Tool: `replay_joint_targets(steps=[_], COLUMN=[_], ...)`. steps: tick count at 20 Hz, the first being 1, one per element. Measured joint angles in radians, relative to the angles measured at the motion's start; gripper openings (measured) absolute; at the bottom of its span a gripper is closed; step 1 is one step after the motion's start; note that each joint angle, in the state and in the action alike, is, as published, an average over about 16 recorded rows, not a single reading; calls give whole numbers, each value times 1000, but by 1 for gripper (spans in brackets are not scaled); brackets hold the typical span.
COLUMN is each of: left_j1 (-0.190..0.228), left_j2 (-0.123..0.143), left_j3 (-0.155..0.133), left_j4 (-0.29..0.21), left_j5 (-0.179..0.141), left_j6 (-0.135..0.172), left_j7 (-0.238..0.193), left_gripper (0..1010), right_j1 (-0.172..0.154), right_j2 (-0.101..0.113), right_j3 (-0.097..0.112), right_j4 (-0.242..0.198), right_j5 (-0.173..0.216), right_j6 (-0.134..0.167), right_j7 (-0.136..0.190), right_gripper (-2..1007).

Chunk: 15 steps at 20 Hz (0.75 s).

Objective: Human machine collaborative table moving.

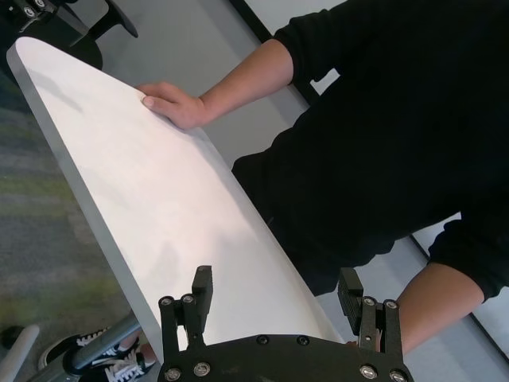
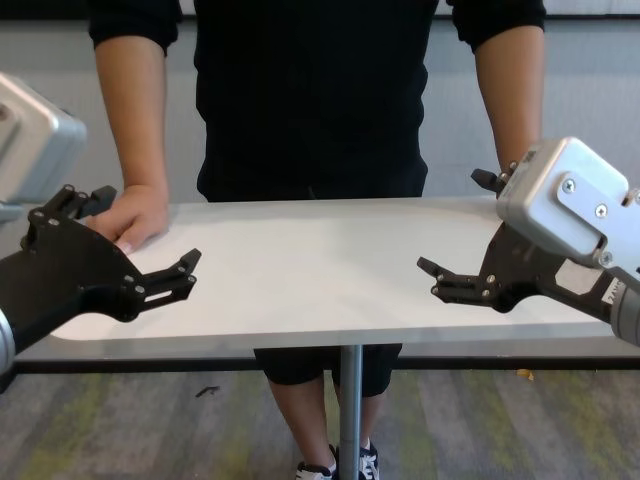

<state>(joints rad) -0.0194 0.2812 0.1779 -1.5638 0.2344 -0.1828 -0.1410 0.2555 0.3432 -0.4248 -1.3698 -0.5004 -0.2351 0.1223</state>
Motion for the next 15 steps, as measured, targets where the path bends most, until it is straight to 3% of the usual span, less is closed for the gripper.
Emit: replay_joint_targets(steps=[15], left_j1=[-1], left_j2=[-1], left_j3=[0], left_j4=[-2], left_j5=[2], left_j6=[2], left_j7=[2], left_gripper=[1004], right_j1=[1], right_j2=[1], right_j3=[2], right_j4=[3], right_j5=[2], right_j6=[-5], right_j7=[-1], right_gripper=[1000])
